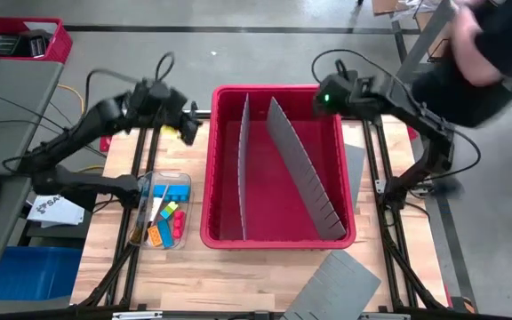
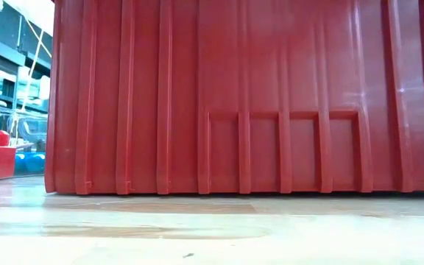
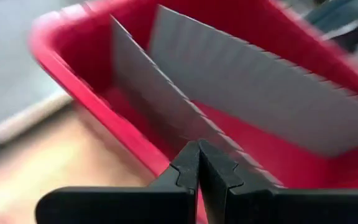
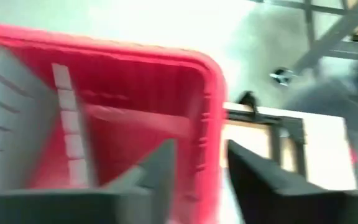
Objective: Sort Items/Unsort Items
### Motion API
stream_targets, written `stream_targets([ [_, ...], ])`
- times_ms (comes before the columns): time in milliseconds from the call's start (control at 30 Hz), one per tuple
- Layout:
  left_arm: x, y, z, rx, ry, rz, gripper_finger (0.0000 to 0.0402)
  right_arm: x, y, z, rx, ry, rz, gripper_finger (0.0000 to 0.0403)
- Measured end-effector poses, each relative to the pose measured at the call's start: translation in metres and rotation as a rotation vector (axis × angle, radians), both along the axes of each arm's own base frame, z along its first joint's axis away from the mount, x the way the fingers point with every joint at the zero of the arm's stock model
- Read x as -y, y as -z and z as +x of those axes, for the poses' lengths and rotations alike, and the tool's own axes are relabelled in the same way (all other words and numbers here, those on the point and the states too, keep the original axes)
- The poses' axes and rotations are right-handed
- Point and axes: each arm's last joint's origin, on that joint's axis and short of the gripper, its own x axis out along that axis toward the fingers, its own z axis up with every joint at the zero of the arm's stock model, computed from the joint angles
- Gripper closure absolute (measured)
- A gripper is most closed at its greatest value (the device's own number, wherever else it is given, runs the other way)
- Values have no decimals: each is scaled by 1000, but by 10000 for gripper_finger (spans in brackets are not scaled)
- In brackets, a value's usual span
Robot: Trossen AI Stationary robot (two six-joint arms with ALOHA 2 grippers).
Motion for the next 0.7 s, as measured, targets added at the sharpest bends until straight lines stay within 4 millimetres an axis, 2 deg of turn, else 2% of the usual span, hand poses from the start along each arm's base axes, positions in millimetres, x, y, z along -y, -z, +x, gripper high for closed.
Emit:
stream_targets([
  [67,15,11,-6,89,-7,-65,401,19,4,-9,-67,-6,34,357],
  [100,23,15,-8,129,2,-89,401,28,6,-14,-98,-19,53,379],
  [233,53,20,-11,259,114,-108,402,56,16,-33,-146,-46,182,388],
  [367,78,22,-5,254,144,-38,401,59,24,-42,-182,-218,293,397],
  [433,90,26,4,221,148,17,401,50,19,-44,-199,-314,285,399],
  [500,101,30,17,191,201,95,401,33,4,-48,-162,-447,229,402],
  [600,115,37,37,162,253,187,401,-9,-25,-62,63,-722,189,402],
  [700,117,43,54,161,208,221,401,-54,-38,-80,217,-888,270,402],
])
